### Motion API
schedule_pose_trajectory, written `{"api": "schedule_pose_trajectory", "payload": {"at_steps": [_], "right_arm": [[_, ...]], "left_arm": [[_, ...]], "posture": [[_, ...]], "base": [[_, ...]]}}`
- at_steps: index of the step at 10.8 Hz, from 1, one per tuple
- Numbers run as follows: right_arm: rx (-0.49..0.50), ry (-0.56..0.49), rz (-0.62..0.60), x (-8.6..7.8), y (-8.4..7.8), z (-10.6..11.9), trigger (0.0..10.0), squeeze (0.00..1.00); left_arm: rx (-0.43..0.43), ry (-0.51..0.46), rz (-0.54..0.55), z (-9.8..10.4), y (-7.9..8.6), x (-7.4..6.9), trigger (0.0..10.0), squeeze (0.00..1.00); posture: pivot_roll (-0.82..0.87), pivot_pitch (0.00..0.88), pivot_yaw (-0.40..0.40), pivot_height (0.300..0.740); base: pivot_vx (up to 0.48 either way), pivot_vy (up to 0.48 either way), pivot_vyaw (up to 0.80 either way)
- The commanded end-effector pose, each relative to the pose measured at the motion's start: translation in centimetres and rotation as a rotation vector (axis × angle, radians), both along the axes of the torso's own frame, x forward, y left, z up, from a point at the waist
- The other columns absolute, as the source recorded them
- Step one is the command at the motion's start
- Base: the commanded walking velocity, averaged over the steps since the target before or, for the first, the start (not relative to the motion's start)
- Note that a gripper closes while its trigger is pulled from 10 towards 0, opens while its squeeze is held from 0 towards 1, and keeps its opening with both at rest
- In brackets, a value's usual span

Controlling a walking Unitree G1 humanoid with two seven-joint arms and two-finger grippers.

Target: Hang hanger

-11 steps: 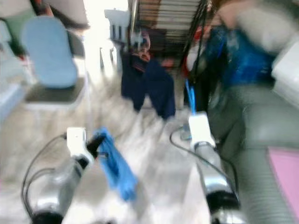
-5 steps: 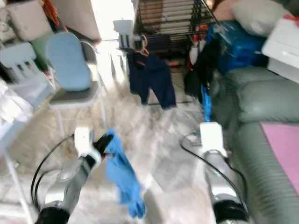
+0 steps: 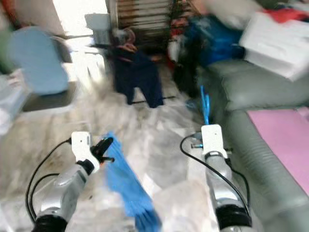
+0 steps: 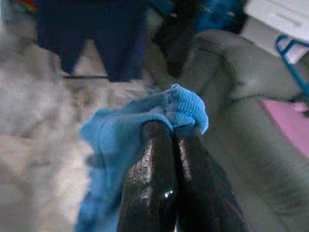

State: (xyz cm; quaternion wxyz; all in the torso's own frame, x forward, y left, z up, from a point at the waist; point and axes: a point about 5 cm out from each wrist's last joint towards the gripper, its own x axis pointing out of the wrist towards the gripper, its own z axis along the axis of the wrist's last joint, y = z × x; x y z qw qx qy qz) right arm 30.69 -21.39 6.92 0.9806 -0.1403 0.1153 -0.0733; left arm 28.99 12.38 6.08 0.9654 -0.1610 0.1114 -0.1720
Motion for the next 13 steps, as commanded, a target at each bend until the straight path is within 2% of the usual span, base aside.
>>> {"api": "schedule_pose_trajectory", "payload": {"at_steps": [1,3,4,6,7,9,10,12,13], "right_arm": [[0.008,-0.025,0.008,0.3,0.2,0.7,10.0,0.0],[0.008,-0.022,0.017,0.3,0.4,0.6,10.0,0.0],[0.005,-0.023,0.029,0.2,0.6,0.6,10.0,0.0],[-0.027,-0.009,0.05,0.0,0.6,0.5,10.0,0.0],[-0.034,0.023,0.058,-0.2,0.3,0.1,10.0,0.0],[-0.03,0.023,0.063,-0.1,0.1,0.3,10.0,0.0],[-0.03,0.03,0.091,0.1,0.0,0.5,10.0,0.0],[-0.027,0.048,0.199,0.4,-0.1,1.5,10.0,0.0],[-0.011,0.079,0.308,0.4,0.1,1.9,10.0,0.0]], "left_arm": [[0.011,-0.019,-0.016,0.4,0.1,0.1,10.0,0.0],[0.011,-0.014,-0.019,0.3,0.0,-0.1,10.0,0.0],[0.014,-0.016,-0.019,0.3,0.0,-0.1,10.0,0.0],[0.026,-0.078,-0.043,1.4,-0.4,0.1,10.0,0.0],[0.078,-0.13,-0.077,2.4,-0.7,0.8,10.0,0.0],[0.128,-0.24,-0.2,4.2,-1.3,1.4,10.0,0.0],[0.237,-0.338,-0.321,5.6,-1.9,2.1,10.0,0.0],[0.406,-0.463,-0.457,7.9,-2.2,3.8,10.0,0.0],[0.465,-0.506,-0.498,8.8,-2.1,4.6,10.0,0.0]], "posture": [[-0.19,0.0,0.037,0.74],[-0.19,0.0,0.038,0.74],[-0.19,0.0,0.039,0.74],[-0.19,0.0,0.039,0.74],[-0.19,0.0,0.038,0.74],[-0.18,0.0,0.041,0.74],[-0.18,0.0,0.044,0.74],[-0.19,0.0,0.063,0.74],[-0.19,0.0,0.073,0.74]], "base": [[0.0,0.48,0.0],[0.0,0.48,0.0],[0.0,0.0,0.0],[0.0,0.0,0.0],[0.0,0.0,0.0],[0.0,0.0,0.0],[0.0,0.0,0.0],[0.0,0.0,0.0],[0.0,0.0,0.0]]}}
